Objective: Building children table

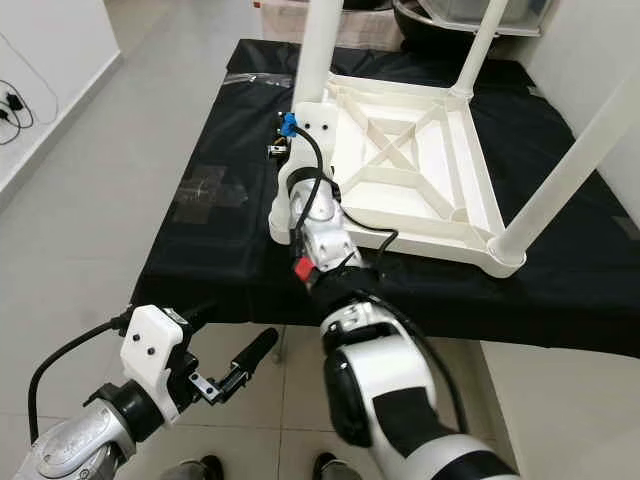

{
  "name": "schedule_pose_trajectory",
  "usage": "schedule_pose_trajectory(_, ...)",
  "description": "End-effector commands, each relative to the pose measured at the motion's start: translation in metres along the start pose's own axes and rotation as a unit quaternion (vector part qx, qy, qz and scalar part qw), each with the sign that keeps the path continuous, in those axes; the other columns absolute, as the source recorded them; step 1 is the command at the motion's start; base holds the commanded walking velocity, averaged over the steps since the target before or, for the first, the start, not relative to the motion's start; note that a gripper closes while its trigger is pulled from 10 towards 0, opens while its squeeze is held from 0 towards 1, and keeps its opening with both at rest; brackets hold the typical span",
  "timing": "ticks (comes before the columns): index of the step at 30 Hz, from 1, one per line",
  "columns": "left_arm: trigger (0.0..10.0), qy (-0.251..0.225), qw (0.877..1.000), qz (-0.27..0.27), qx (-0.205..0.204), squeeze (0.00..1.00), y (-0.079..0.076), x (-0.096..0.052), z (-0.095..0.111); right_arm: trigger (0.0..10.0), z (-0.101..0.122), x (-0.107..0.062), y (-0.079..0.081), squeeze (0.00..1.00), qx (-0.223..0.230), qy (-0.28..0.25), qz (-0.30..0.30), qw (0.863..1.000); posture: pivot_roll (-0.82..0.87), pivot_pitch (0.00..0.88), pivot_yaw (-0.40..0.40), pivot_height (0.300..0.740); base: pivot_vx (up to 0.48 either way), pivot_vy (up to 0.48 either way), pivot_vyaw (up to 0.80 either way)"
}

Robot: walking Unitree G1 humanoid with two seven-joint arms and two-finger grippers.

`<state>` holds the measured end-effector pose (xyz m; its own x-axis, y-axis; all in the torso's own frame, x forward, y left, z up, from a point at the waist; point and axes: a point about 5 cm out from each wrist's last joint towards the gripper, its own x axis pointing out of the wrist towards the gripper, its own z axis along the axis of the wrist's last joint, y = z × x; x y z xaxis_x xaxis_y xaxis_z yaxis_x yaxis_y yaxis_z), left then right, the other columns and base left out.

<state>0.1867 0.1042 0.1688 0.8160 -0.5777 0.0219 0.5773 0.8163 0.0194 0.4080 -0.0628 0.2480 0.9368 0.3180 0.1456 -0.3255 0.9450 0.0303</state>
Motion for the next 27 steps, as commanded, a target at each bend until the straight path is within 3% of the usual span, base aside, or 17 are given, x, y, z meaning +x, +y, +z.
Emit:
schedule_pose_trajectory(1, 10.0, 0.006, 1.000, -0.002, 0.002, 0.00, -0.002, -0.001, -0.002, 10.0, -0.070, -0.019, 0.013, 0.00, 0.006, 0.177, 0.124, 0.976, 0.13, 0.217, -0.054, 0.740, 0.000, 0.000, 0.00)
schedule_pose_trajectory(2, 10.0, 0.006, 1.000, -0.001, 0.002, 0.00, -0.001, -0.001, -0.002, 10.0, -0.071, -0.020, 0.016, 0.00, -0.009, 0.181, 0.170, 0.969, 0.13, 0.219, -0.054, 0.740, 0.000, 0.000, 0.00)
schedule_pose_trajectory(4, 10.0, 0.006, 1.000, -0.001, 0.002, 0.00, -0.001, -0.001, -0.002, 10.0, -0.071, -0.021, 0.018, 0.00, -0.008, 0.185, 0.198, 0.963, 0.14, 0.219, -0.056, 0.740, 0.000, 0.000, 0.00)
schedule_pose_trajectory(5, 10.0, 0.006, 1.000, -0.001, 0.003, 0.00, -0.001, -0.001, -0.002, 10.0, -0.069, -0.023, 0.021, 0.00, -0.016, 0.176, 0.250, 0.952, 0.14, 0.219, -0.056, 0.740, 0.000, 0.000, 0.00)
schedule_pose_trajectory(6, 10.0, 0.006, 1.000, -0.001, 0.003, 0.00, -0.001, -0.001, -0.002, 10.0, -0.069, -0.023, 0.021, 0.00, -0.016, 0.176, 0.250, 0.952, 0.14, 0.219, -0.056, 0.740, 0.000, 0.000, 0.00)
schedule_pose_trajectory(8, 10.0, 0.005, 1.000, 0.000, 0.002, 0.00, -0.002, -0.001, -0.001, 10.0, -0.063, -0.027, 0.028, 0.00, -0.005, 0.154, 0.332, 0.931, 0.14, 0.221, -0.058, 0.740, 0.000, 0.000, 0.00)
schedule_pose_trajectory(9, 10.0, 0.005, 1.000, 0.000, 0.002, 0.00, -0.002, -0.001, -0.001, 10.0, -0.063, -0.027, 0.028, 0.00, -0.005, 0.154, 0.332, 0.931, 0.14, 0.221, -0.058, 0.740, 0.000, 0.000, 0.00)
schedule_pose_trajectory(10, 10.0, 0.004, 1.000, 0.000, 0.002, 0.00, -0.002, -0.001, -0.001, 10.0, -0.060, -0.029, 0.030, 0.00, 0.002, 0.137, 0.374, 0.917, 0.14, 0.221, -0.058, 0.740, 0.000, 0.000, 0.00)
schedule_pose_trajectory(11, 10.0, 0.004, 1.000, 0.000, 0.002, 0.00, -0.002, -0.001, -0.001, 10.0, -0.060, -0.029, 0.030, 0.00, 0.002, 0.137, 0.374, 0.917, 0.14, 0.221, -0.058, 0.740, 0.000, 0.000, 0.00)
schedule_pose_trajectory(12, 10.0, 0.004, 1.000, 0.001, 0.002, 0.00, -0.003, -0.001, -0.001, 10.0, -0.054, -0.035, 0.031, 0.00, 0.027, 0.115, 0.439, 0.891, 0.14, 0.227, -0.063, 0.740, 0.000, 0.000, 0.00)
schedule_pose_trajectory(13, 10.0, 0.004, 1.000, 0.001, 0.002, 0.00, -0.003, -0.002, 0.000, 10.0, -0.054, -0.036, 0.031, 0.00, 0.031, 0.116, 0.452, 0.884, 0.14, 0.227, -0.063, 0.740, 0.000, 0.000, 0.00)
schedule_pose_trajectory(17, 10.0, 0.005, 1.000, 0.002, 0.002, 0.00, -0.003, -0.002, 0.000, 10.0, -0.055, -0.036, 0.030, 0.00, 0.026, 0.115, 0.445, 0.888, 0.14, 0.227, -0.063, 0.740, 0.000, 0.000, 0.00)
schedule_pose_trajectory(18, 10.0, 0.005, 1.000, 0.003, 0.004, 0.00, -0.002, -0.002, 0.000, 10.0, -0.057, -0.030, 0.025, 0.00, 0.026, 0.122, 0.387, 0.914, 0.14, 0.227, -0.063, 0.740, 0.000, 0.000, 0.00)
schedule_pose_trajectory(19, 10.0, 0.005, 1.000, 0.003, 0.004, 0.00, -0.002, -0.002, 0.000, 10.0, -0.057, -0.030, 0.025, 0.00, 0.026, 0.122, 0.387, 0.914, 0.14, 0.227, -0.063, 0.740, 0.000, 0.000, 0.00)
schedule_pose_trajectory(21, 10.0, 0.004, 1.000, 0.004, 0.004, 0.00, -0.002, -0.002, 0.000, 10.0, -0.061, -0.025, 0.017, 0.00, 0.026, 0.131, 0.311, 0.941, 0.14, 0.227, -0.063, 0.740, 0.000, 0.000, 0.00)
schedule_pose_trajectory(27, 10.0, 0.005, 1.000, 0.004, 0.008, 0.00, 0.000, -0.002, 0.000, 10.0, -0.058, -0.024, 0.011, 0.00, 0.031, 0.119, 0.292, 0.948, 0.14, 0.218, -0.057, 0.740, 0.000, 0.000, 0.00)
